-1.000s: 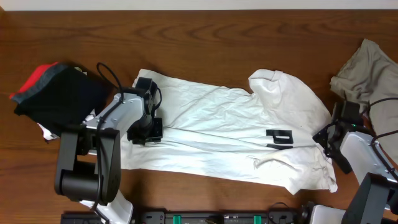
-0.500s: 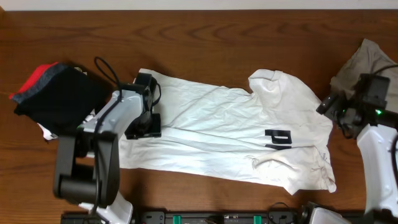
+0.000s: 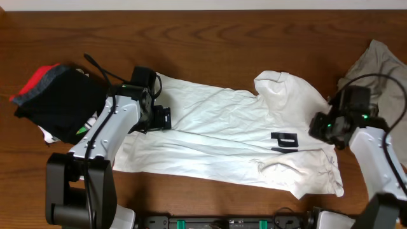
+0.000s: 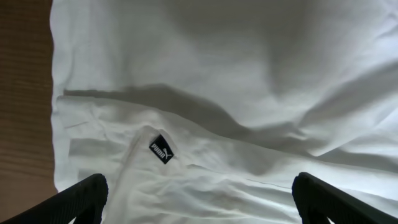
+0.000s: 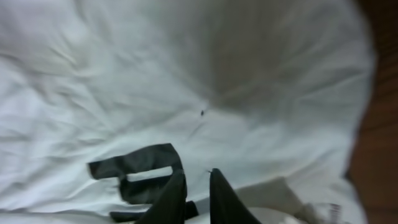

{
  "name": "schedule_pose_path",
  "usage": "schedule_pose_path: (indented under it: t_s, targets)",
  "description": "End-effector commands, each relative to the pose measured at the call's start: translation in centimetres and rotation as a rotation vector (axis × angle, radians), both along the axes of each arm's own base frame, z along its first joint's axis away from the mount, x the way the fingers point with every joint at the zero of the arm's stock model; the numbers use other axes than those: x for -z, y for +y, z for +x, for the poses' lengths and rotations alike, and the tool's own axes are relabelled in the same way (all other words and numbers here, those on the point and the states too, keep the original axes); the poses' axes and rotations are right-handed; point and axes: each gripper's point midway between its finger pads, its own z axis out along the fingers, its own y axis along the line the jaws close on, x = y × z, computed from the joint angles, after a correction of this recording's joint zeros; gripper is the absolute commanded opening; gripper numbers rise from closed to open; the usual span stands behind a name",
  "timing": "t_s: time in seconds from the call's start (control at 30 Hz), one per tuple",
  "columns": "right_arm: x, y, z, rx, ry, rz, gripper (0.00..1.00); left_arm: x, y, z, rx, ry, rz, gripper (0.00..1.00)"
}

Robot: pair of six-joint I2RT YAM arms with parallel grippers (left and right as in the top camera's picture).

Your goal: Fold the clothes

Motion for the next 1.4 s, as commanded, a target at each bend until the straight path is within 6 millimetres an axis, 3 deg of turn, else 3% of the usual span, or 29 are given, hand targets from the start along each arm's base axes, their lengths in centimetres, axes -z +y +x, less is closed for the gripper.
schedule_pose_path:
  t_s: [0.0,0.2,0.4,0.63,0.73,0.87,0.93,1.0,1.23,1.37]
  targets:
    - [2.1,0.7,-0.8,-0.032,0.050,0.010,0.12,-0.3,0.0,0.4,-0.005,-0.012,-0.007,0.96]
    - [5.4,0.5,-0.6,-0.029,0.090,0.005,0.10,-0.4,-0.1,0.5,-0.006,-0.016,-0.007,0.96]
    - [7.4,-0.5,1.1,-0.020,0.063,-0.037,0.13,-0.4,-0.1,1.0,-0.006,-0.038,-0.011,0.97]
    - [7.3,-1.0,4.3,-0.014,-0.057,-0.057,0.21,-0.6,-0.4,2.4,-0.005,-0.096,-0.020,0.96]
    - [7.2,-0.9,4.4,-0.017,-0.056,-0.051,0.24,-0.8,-0.5,3.4,-0.004,-0.135,-0.026,0.96]
    - [7.0,-0.7,3.2,-0.037,-0.013,-0.047,0.38,-1.4,-0.8,5.4,0.015,-0.221,-0.037,0.98]
    - [6.0,-0.8,3.0,-0.035,-0.010,-0.055,0.41,-2.0,-0.9,6.5,0.035,-0.263,-0.037,0.98]
    - [3.7,-0.9,3.5,-0.034,-0.049,-0.062,0.43,-3.0,-0.6,7.9,0.055,-0.315,-0.034,0.98]
    - [-8.2,-1.1,5.7,-0.031,-0.343,-0.112,0.54,-7.0,2.3,12.8,0.030,-0.504,-0.064,0.98]
    - [-12.0,-0.4,4.9,-0.045,-0.447,-0.102,0.54,-8.2,1.8,15.4,0.130,-0.623,-0.139,0.98]
